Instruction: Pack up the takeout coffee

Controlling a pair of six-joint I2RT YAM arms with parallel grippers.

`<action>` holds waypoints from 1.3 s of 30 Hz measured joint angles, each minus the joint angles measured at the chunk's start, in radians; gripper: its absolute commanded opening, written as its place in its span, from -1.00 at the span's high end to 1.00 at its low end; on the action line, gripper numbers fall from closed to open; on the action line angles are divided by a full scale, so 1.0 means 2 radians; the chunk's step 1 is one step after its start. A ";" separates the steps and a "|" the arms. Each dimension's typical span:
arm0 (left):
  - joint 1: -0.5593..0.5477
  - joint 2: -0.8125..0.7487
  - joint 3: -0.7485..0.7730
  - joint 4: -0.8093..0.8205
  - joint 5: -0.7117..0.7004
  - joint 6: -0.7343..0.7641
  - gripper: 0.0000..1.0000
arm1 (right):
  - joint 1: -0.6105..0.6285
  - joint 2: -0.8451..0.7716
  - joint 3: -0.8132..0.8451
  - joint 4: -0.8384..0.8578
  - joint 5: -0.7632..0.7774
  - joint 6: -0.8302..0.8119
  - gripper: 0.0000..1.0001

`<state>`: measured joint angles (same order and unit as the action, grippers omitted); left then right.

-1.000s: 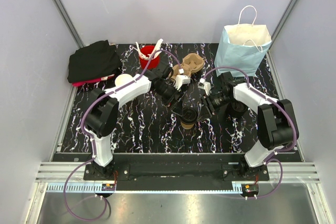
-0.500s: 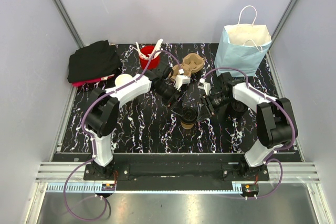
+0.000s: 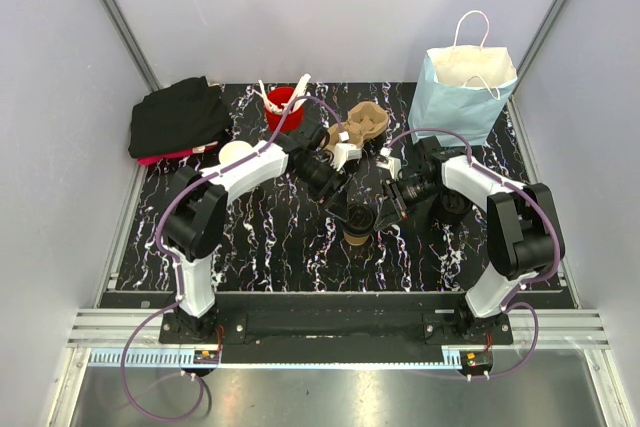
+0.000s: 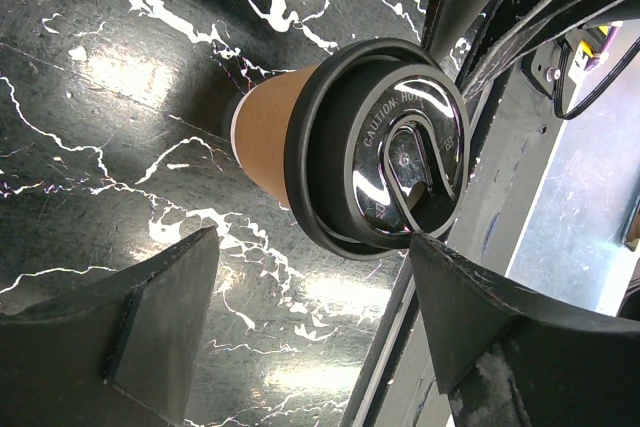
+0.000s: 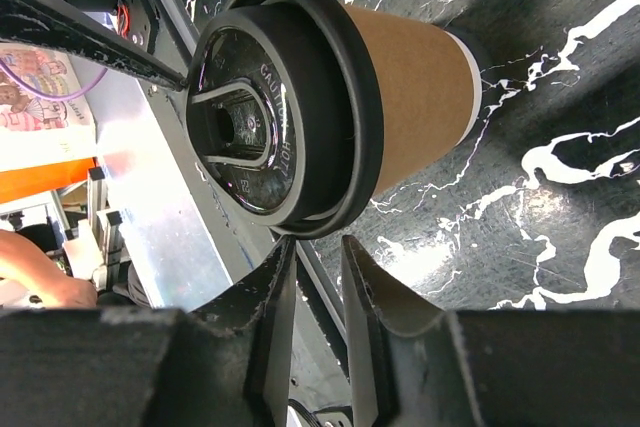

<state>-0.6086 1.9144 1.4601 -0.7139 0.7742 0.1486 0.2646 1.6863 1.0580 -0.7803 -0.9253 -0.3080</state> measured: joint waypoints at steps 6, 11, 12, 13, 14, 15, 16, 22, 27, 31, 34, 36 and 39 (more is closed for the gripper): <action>0.000 0.001 0.003 -0.002 0.000 -0.001 -0.60 | 0.002 0.000 0.003 -0.002 0.004 0.005 0.36; 0.000 0.003 0.013 -0.002 -0.002 -0.001 -0.63 | 0.007 -0.001 0.018 0.004 0.026 0.003 0.32; 0.000 0.005 0.018 -0.002 -0.002 0.000 -0.64 | 0.009 -0.002 0.022 0.005 0.030 0.003 0.31; 0.000 0.006 0.023 -0.002 -0.002 0.000 -0.64 | 0.010 -0.002 0.027 0.007 0.036 0.003 0.31; 0.000 0.007 0.030 -0.002 -0.003 0.000 -0.64 | 0.010 -0.002 0.031 0.008 0.037 0.003 0.29; 0.000 0.008 0.035 -0.002 -0.003 0.000 -0.64 | 0.011 -0.002 0.035 0.009 0.039 0.003 0.28; 0.000 0.008 0.040 -0.002 -0.003 0.001 -0.65 | 0.011 -0.002 0.038 0.010 0.040 0.003 0.26; 0.011 0.008 0.059 -0.002 -0.002 0.003 -0.65 | 0.011 -0.002 0.042 0.014 0.053 0.002 0.11; 0.030 0.008 0.058 -0.005 -0.006 0.004 -0.65 | 0.011 -0.002 0.042 0.014 0.057 0.001 0.09; 0.036 0.008 0.057 -0.005 -0.007 0.004 -0.65 | 0.011 -0.002 0.042 0.014 0.058 0.001 0.07; 0.035 0.013 0.058 -0.004 -0.006 0.004 -0.65 | 0.011 -0.002 0.042 0.014 0.058 0.002 0.06; 0.033 0.020 0.059 -0.001 -0.004 0.003 -0.65 | 0.011 -0.002 0.042 0.015 0.058 0.003 0.06; 0.030 0.032 0.059 -0.001 -0.004 0.000 -0.65 | 0.011 -0.002 0.042 0.018 0.058 0.007 0.05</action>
<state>-0.5480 1.9785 1.5784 -0.7158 0.7670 0.1490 0.2863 1.6821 1.1416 -0.7448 -0.8089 -0.2943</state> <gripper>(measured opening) 0.824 0.471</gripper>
